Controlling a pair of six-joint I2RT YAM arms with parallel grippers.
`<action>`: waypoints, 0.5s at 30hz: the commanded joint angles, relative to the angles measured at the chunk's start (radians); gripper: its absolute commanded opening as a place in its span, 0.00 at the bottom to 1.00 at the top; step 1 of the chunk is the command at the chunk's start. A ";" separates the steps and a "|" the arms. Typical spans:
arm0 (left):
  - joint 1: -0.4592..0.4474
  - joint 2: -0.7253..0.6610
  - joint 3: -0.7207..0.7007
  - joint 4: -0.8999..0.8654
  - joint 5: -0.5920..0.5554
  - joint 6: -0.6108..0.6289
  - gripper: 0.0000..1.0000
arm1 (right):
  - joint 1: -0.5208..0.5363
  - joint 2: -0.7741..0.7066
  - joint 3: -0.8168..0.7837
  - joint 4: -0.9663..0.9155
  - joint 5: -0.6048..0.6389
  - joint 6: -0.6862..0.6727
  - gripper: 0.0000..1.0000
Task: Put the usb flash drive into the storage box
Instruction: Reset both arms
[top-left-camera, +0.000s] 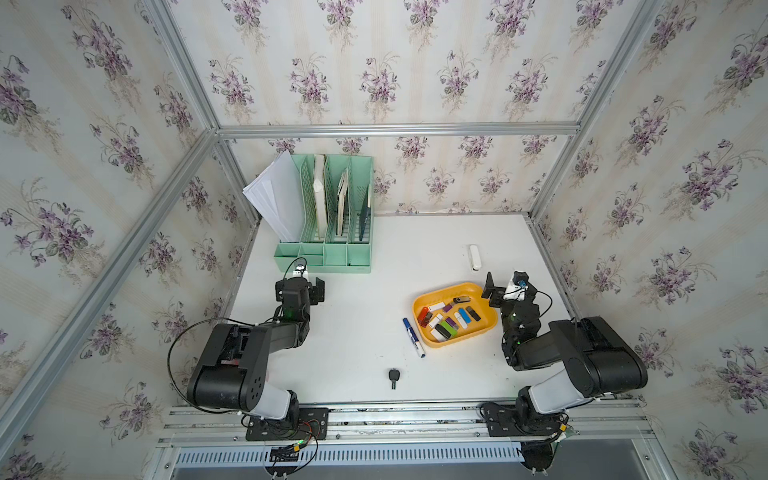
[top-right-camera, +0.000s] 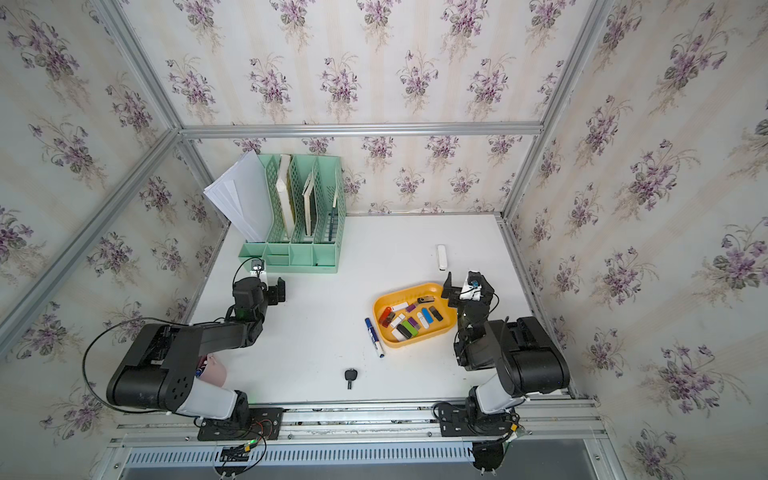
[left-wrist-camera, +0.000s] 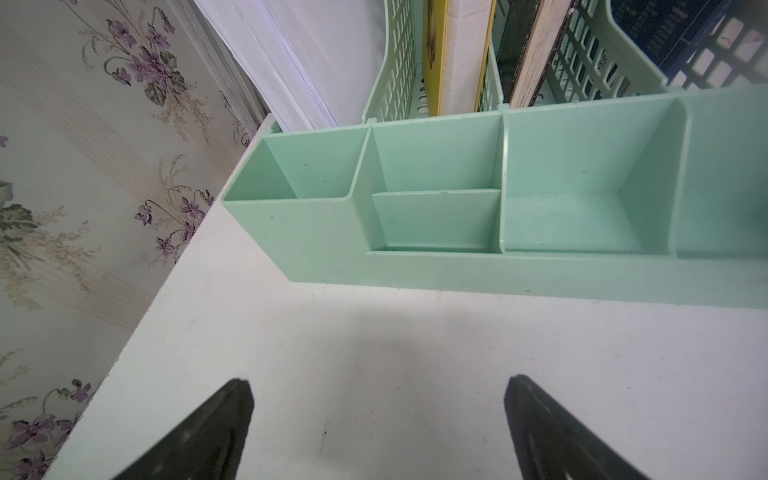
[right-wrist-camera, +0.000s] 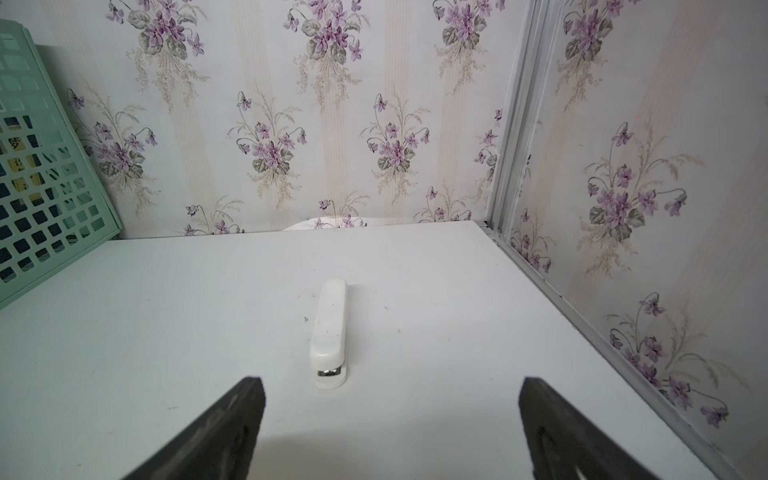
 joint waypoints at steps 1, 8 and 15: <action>0.001 0.001 0.005 0.024 0.002 -0.002 0.99 | 0.001 0.012 0.001 0.003 0.033 0.013 1.00; 0.001 0.001 0.005 0.024 0.003 -0.001 0.99 | -0.007 0.011 0.028 -0.054 0.028 0.027 1.00; 0.002 0.001 0.008 0.017 0.009 -0.001 0.99 | -0.024 0.002 0.037 -0.080 0.000 0.039 1.00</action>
